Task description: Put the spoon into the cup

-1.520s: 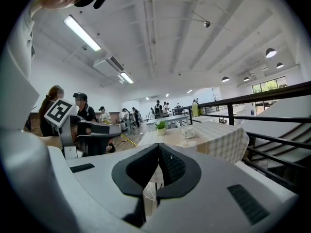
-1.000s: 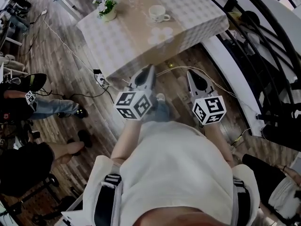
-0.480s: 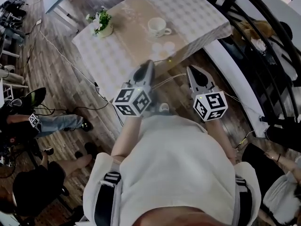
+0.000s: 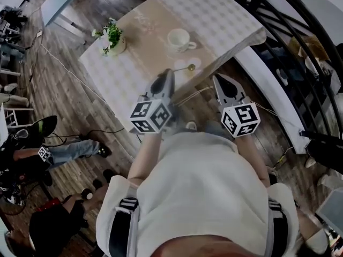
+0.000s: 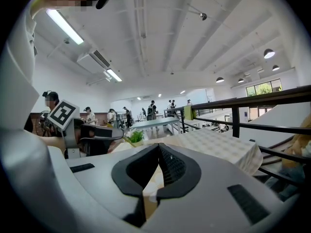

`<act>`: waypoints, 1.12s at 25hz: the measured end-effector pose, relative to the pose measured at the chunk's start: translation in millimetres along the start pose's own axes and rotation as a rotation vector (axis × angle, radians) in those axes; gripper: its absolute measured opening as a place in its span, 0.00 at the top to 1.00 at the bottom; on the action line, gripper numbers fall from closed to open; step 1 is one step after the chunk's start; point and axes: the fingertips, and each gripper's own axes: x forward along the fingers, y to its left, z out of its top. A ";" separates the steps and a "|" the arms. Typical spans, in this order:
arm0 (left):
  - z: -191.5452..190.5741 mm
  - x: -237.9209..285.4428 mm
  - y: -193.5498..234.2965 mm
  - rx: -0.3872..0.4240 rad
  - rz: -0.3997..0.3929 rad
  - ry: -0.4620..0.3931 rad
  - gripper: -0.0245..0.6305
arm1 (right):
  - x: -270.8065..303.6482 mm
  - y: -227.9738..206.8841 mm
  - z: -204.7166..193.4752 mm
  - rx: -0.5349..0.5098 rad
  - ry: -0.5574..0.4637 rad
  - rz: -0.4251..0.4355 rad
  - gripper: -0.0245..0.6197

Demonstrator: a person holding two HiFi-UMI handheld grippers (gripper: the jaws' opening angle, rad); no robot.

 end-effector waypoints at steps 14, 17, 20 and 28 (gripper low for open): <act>13.5 58.9 35.5 -0.026 0.103 -0.009 0.96 | 67.5 -43.2 19.2 -0.030 0.025 0.111 0.96; 19.8 75.1 43.1 -0.033 0.144 -0.028 0.96 | 91.4 -56.6 31.4 -0.050 0.028 0.164 0.96; 23.9 89.5 52.8 -0.043 0.191 -0.037 0.96 | 113.8 -66.9 41.6 -0.063 0.033 0.213 0.96; 18.7 118.3 71.3 -0.077 0.318 -0.048 0.96 | 161.0 -88.3 51.6 -0.087 0.066 0.341 0.96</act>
